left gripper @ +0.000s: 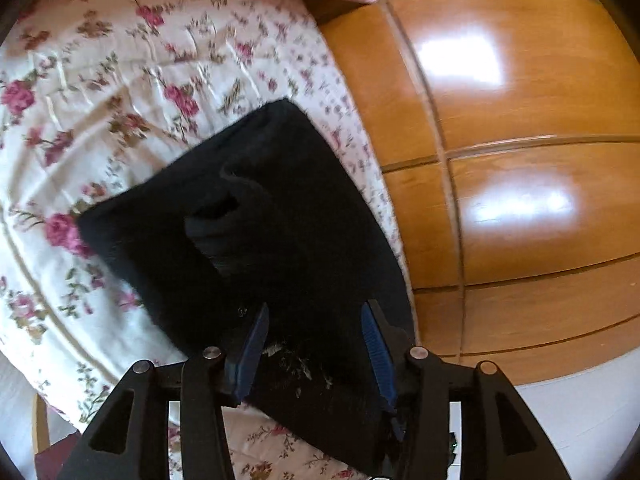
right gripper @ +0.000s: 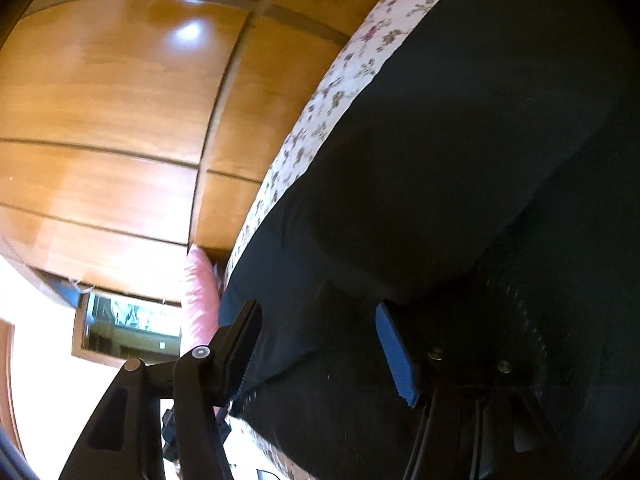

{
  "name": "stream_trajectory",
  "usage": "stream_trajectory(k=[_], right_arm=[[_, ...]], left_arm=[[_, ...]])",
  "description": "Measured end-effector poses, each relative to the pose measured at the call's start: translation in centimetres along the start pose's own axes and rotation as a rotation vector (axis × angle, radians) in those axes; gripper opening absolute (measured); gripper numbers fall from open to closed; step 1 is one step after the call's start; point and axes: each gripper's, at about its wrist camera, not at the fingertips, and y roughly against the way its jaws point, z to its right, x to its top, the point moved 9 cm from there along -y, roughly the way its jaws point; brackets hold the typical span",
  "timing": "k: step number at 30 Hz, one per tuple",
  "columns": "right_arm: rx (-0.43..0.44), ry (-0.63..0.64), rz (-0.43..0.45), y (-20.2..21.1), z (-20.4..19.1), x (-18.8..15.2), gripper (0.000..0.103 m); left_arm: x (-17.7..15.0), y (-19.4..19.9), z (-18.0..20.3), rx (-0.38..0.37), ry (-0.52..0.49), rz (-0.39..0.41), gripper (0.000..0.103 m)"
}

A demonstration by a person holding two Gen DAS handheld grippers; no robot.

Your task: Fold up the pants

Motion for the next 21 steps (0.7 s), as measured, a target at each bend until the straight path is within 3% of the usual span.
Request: stream_trajectory(k=[2,7,9,13,17,20,21], right_arm=[[-0.028,-0.003,-0.006,-0.2,0.1,0.3,0.06],[-0.083,-0.035,-0.01,-0.7,0.3,1.0,0.057],[-0.059,-0.035,-0.028,0.0,-0.5,0.5,0.057],[-0.04,-0.051,-0.042,1.1,-0.3,-0.7,0.058],[-0.064,-0.113,0.002,0.2,1.6,-0.1,0.058],[-0.116,-0.081,0.03,-0.7,1.5,0.9,0.047],[-0.139,-0.059,0.034,-1.1,1.4,1.2,0.035]], left_arm=[[0.1,-0.9,0.0,0.031,-0.005,-0.016,0.044],[0.5,-1.4,0.5,0.068,-0.045,0.0,0.021],[1.0,-1.1,1.0,0.073,-0.075,0.025,0.014],[1.6,-0.8,1.7,0.073,-0.158,0.048,0.009],[2.0,-1.1,2.1,0.078,-0.201,0.057,0.007],[2.4,-1.2,2.9,0.071,-0.228,0.078,0.002],[2.6,-1.4,3.2,0.068,-0.238,0.086,0.002]])
